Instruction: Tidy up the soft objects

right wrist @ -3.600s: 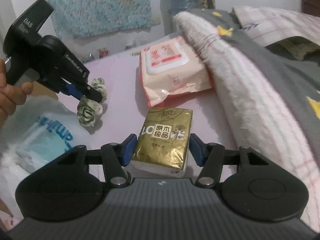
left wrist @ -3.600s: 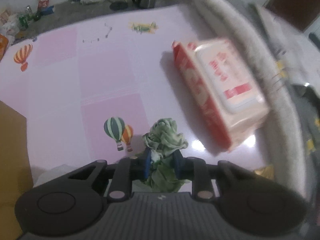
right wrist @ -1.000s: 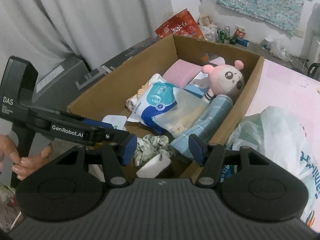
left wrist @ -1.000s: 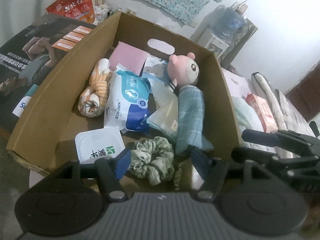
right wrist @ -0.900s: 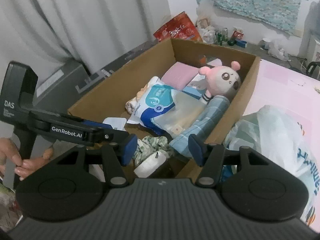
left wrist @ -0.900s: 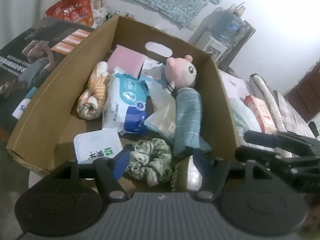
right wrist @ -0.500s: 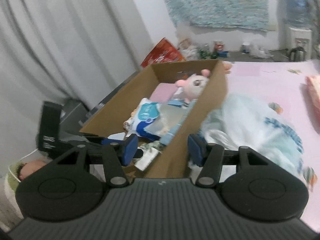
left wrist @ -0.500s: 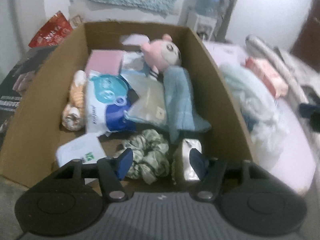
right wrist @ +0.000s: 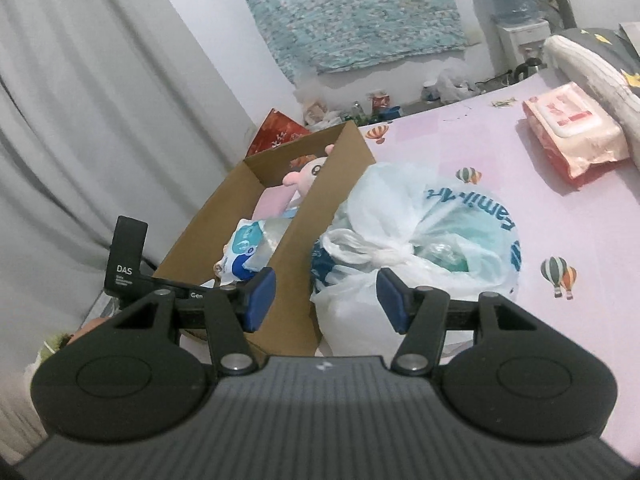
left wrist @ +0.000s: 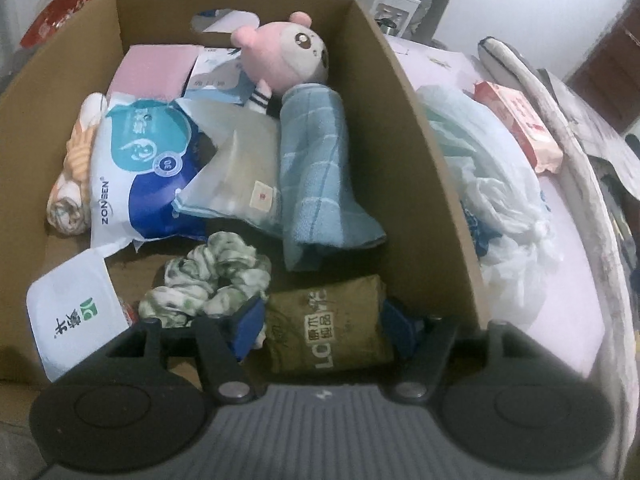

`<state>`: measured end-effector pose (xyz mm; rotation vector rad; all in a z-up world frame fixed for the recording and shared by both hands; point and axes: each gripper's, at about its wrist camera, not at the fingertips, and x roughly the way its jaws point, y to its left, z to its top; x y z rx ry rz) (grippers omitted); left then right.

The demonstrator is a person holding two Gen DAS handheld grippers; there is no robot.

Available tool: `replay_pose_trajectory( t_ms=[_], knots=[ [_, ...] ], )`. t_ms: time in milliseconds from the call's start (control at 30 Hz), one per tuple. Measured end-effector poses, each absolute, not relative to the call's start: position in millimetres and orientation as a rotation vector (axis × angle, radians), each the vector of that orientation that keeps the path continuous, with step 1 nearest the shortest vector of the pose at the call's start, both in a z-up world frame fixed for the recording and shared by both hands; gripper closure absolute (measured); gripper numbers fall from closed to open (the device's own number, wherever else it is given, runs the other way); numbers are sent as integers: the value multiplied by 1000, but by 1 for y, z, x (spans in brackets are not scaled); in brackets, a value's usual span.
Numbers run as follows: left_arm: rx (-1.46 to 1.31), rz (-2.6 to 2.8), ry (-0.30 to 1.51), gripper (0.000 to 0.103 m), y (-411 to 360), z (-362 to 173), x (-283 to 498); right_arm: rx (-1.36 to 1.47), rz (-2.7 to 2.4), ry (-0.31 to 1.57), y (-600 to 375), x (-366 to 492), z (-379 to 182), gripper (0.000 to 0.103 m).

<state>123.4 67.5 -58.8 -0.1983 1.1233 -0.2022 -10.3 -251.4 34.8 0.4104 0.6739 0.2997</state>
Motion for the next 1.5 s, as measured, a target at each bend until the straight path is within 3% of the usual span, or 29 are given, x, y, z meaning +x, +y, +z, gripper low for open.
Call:
replay_pose_trajectory(
  t_ms=[200, 367, 600, 767, 1133, 1500],
  knots=[
    [-161, -160, 1104, 35, 67, -48, 122, 432, 300, 680, -253, -9, 29, 45],
    [-164, -143, 1013, 21, 74, -22, 108, 443, 302, 708, -244, -4, 18, 38],
    [-121, -119, 870, 12, 74, 15, 76, 501, 306, 715, -232, 5, 3, 23],
    [-117, -103, 772, 0, 69, 36, 45, 496, 318, 735, -214, 10, -1, 19],
    [-106, -29, 700, 0, 59, 42, 2, 309, 213, 798, -181, 2, -5, 1],
    [-139, 11, 692, 0, 61, 37, -18, 140, 87, 747, -173, -13, 6, 1]
  ],
)
